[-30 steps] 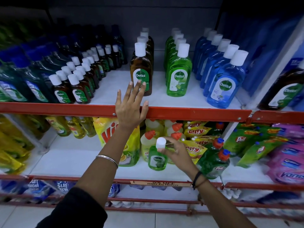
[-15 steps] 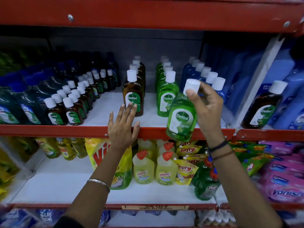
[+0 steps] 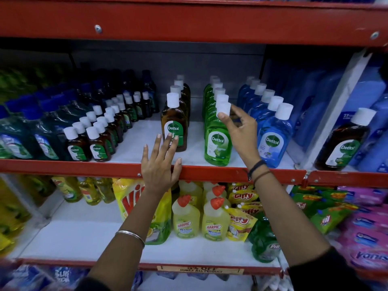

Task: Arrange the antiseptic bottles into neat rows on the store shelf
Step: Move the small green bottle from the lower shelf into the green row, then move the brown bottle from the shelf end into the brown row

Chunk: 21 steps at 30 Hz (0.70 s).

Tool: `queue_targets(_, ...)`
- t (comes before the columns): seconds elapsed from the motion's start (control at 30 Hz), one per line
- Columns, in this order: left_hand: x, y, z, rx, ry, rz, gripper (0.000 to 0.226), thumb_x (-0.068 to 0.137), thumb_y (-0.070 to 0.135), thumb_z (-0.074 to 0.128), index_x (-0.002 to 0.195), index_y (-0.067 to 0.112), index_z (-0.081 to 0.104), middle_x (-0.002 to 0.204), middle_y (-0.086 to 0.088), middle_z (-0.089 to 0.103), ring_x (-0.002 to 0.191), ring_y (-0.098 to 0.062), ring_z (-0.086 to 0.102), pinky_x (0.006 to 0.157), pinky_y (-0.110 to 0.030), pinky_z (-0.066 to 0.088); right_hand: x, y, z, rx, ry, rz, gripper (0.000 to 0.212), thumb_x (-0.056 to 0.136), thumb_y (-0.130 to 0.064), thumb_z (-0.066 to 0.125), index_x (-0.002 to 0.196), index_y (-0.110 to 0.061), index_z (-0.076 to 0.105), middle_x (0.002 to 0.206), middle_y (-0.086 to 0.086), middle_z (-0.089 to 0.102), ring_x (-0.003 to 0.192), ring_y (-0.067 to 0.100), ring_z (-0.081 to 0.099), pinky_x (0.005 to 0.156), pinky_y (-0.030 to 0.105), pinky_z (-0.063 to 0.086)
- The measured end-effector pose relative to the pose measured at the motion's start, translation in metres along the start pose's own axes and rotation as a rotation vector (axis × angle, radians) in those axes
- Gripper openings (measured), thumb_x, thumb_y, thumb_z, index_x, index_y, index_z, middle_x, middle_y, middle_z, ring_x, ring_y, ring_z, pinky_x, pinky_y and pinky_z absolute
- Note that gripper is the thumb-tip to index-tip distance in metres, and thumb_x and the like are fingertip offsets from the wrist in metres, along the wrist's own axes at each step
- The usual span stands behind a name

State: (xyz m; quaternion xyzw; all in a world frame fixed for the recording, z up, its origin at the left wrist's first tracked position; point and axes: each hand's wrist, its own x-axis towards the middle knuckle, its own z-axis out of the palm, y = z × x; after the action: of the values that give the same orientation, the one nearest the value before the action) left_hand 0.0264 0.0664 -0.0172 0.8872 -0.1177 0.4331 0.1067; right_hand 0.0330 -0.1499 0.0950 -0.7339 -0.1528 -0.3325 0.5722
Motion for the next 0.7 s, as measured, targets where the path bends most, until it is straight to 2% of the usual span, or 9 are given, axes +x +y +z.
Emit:
queue_targets(0.07, 0.0, 0.001, 0.0, 0.0, 0.001, -0.001, 0.054, 0.097, 0.042, 0.032, 0.147, 0.022, 0.036, 0.149, -0.003, 0.045, 0.142, -0.024, 0.035, 0.109, -0.055, 0.032, 0.0, -0.002, 0.0, -0.009, -0.001, -0.003, 0.026, 0.085, -0.027, 0.068, 0.111, -0.026, 0.064, 0.095, -0.011, 0.067, 0.078, -0.01, 0.059, 0.074, 0.018, 0.052)
queue_targets(0.17, 0.0, 0.001, -0.001, -0.002, -0.003, -0.007, 0.054, 0.096, 0.041, 0.033, 0.146, 0.021, 0.038, 0.149, -0.003, 0.045, 0.142, -0.024, 0.035, 0.108, -0.055, 0.033, -0.003, -0.001, -0.003, -0.044, -0.016, 0.014, 0.033, 0.084, -0.029, 0.069, 0.115, -0.019, 0.066, 0.101, -0.007, 0.068, 0.083, -0.008, 0.06, 0.082, 0.031, 0.054)
queue_targets(0.3, 0.0, 0.002, -0.001, -0.004, 0.0, -0.011, 0.054, 0.096, 0.041, 0.033, 0.145, 0.018, 0.042, 0.149, -0.003, 0.045, 0.142, -0.024, 0.035, 0.107, -0.055, 0.033, -0.016, -0.006, -0.026, -0.048, 0.021, -0.039, 0.041, 0.086, -0.025, 0.068, 0.124, -0.016, 0.058, 0.11, 0.002, 0.066, 0.095, 0.005, 0.062, 0.086, 0.023, 0.052)
queue_targets(0.37, -0.001, 0.001, 0.0, -0.002, 0.008, -0.006, 0.054, 0.097, 0.041, 0.032, 0.145, 0.018, 0.042, 0.149, -0.004, 0.044, 0.142, -0.024, 0.034, 0.108, -0.055, 0.032, -0.025, -0.011, -0.047, -0.031, 0.151, -0.128, 0.034, 0.088, -0.018, 0.065, 0.121, -0.012, 0.058, 0.108, 0.006, 0.066, 0.096, 0.008, 0.063, 0.085, 0.02, 0.051)
queue_targets(0.43, -0.002, 0.0, 0.001, -0.008, 0.019, 0.0, 0.054, 0.098, 0.042, 0.031, 0.145, 0.017, 0.043, 0.148, -0.004, 0.046, 0.142, -0.024, 0.034, 0.109, -0.054, 0.031, -0.031, -0.015, -0.072, -0.051, 0.35, -0.254, 0.025, 0.092, -0.015, 0.059, 0.115, -0.008, 0.06, 0.105, 0.01, 0.066, 0.095, 0.008, 0.063, 0.084, 0.021, 0.051)
queue_targets(0.53, -0.002, 0.0, 0.002, -0.019, 0.035, -0.002, 0.053, 0.099, 0.042, 0.03, 0.144, 0.016, 0.044, 0.147, -0.005, 0.047, 0.141, -0.025, 0.036, 0.11, -0.054, 0.031, -0.027, -0.006, -0.118, -0.141, 0.624, -0.375, 0.018, 0.094, -0.015, 0.056, 0.109, -0.007, 0.062, 0.101, 0.012, 0.064, 0.094, 0.022, 0.063, 0.085, 0.03, 0.051)
queue_targets(0.63, -0.002, 0.003, 0.001, -0.023, 0.048, -0.011, 0.053, 0.098, 0.04, 0.03, 0.143, 0.015, 0.045, 0.146, -0.007, 0.049, 0.141, -0.026, 0.037, 0.108, -0.054, 0.032, -0.014, 0.011, -0.166, -0.266, 0.787, -0.312, 0.021, 0.094, -0.017, 0.055, 0.11, -0.003, 0.06, 0.104, 0.011, 0.059, 0.099, 0.029, 0.058, 0.089, 0.032, 0.047)
queue_targets(0.7, -0.001, 0.005, 0.0, -0.026, 0.053, -0.018, 0.053, 0.098, 0.039, 0.03, 0.142, 0.014, 0.047, 0.144, -0.008, 0.05, 0.14, -0.026, 0.038, 0.107, -0.055, 0.033, -0.005, 0.024, -0.193, -0.343, 0.786, -0.176, 0.034, 0.093, -0.026, 0.055, 0.118, -0.002, 0.055, 0.111, 0.011, 0.055, 0.106, 0.03, 0.052, 0.092, 0.036, 0.043)
